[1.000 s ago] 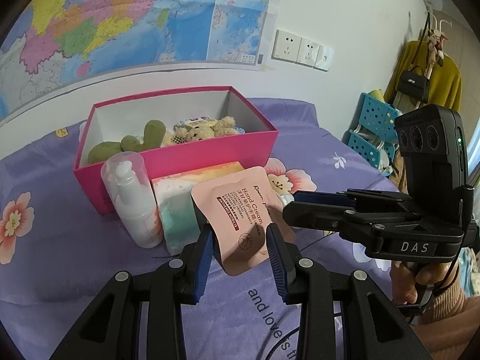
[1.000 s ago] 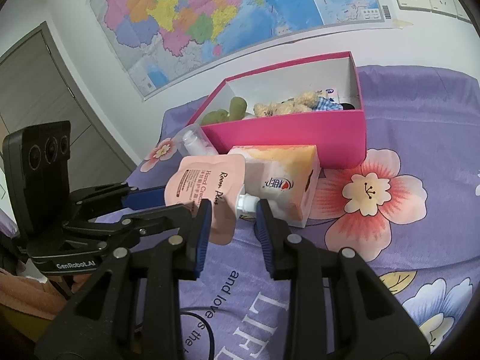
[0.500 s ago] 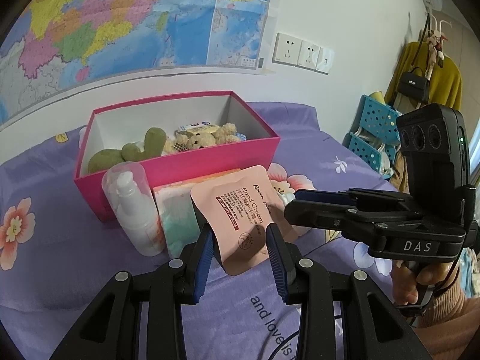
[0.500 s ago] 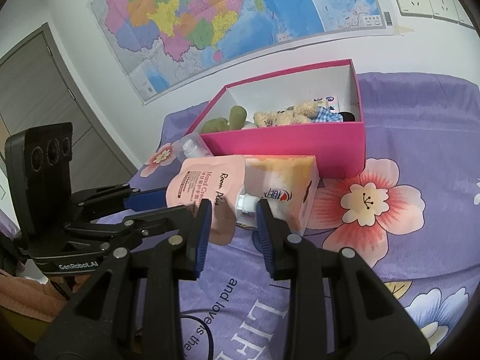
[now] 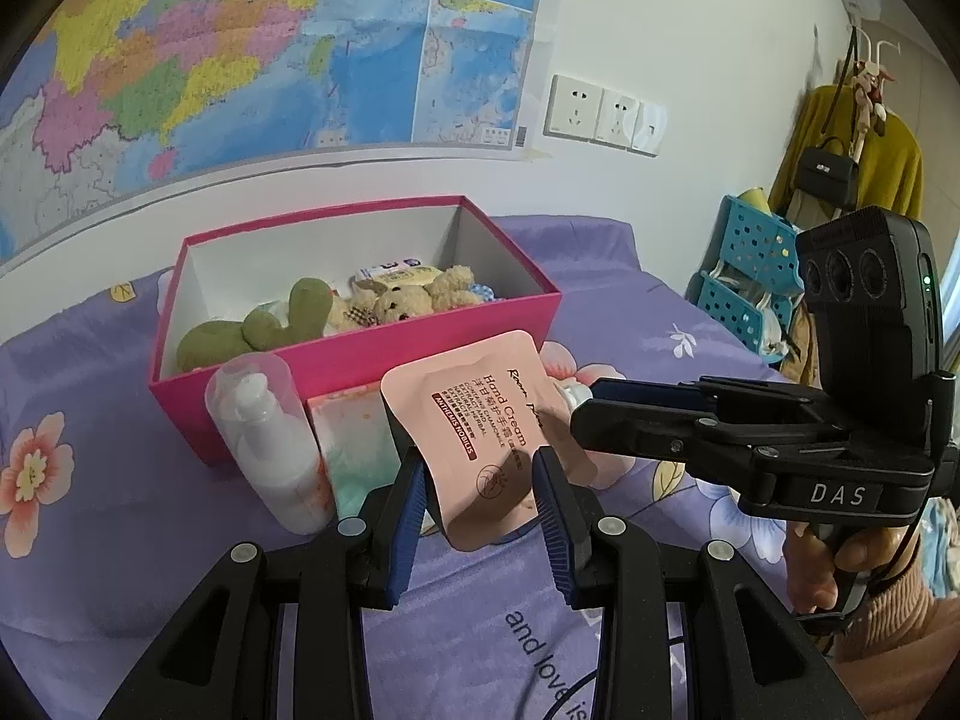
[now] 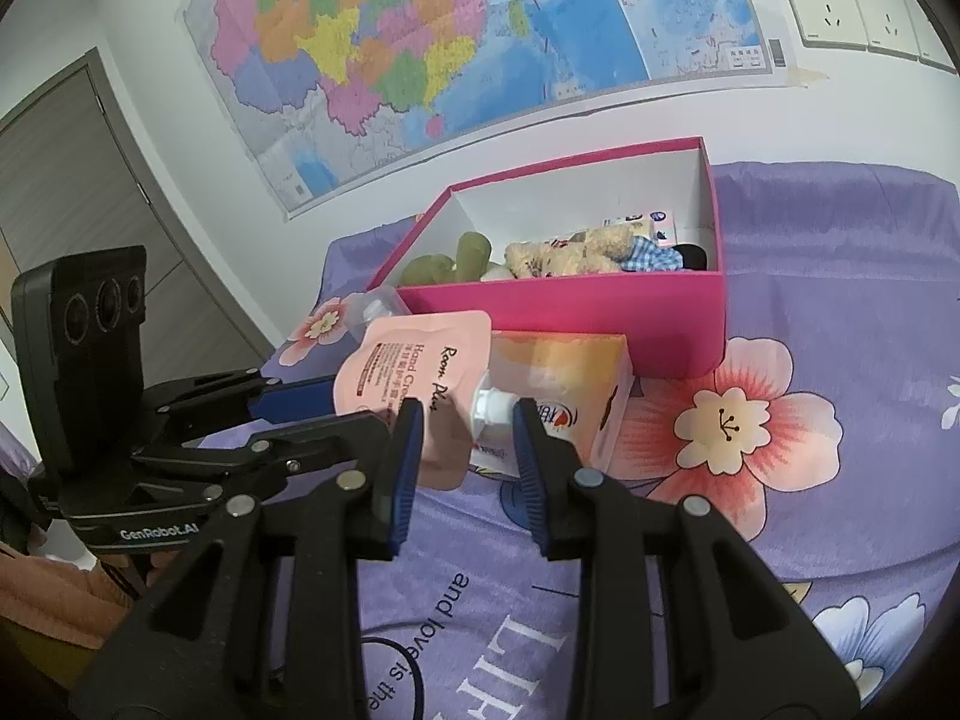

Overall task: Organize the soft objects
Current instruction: 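Lift the pink pouch with the left gripper toward the pink box, then carry the pouch with the left gripper over the tissue pack to the box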

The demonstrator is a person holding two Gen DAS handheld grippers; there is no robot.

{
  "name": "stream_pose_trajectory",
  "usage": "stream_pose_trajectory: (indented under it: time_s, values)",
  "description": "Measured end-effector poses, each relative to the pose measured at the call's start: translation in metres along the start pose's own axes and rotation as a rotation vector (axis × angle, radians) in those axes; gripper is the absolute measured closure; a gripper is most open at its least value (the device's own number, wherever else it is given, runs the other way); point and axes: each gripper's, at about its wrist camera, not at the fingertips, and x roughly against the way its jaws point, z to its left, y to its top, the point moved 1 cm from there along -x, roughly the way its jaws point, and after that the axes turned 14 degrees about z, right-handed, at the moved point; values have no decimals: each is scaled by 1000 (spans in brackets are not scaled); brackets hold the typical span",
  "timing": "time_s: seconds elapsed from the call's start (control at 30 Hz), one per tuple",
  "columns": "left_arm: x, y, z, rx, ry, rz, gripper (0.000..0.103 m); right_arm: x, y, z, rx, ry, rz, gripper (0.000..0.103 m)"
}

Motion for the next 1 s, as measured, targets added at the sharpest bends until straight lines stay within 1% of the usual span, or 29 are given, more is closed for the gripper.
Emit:
stream_pose_trajectory:
  time_s: [1.0]
  values:
    - [1,12,5,-3,12,-27,68,4,14,-2,15,-9,-27,69]
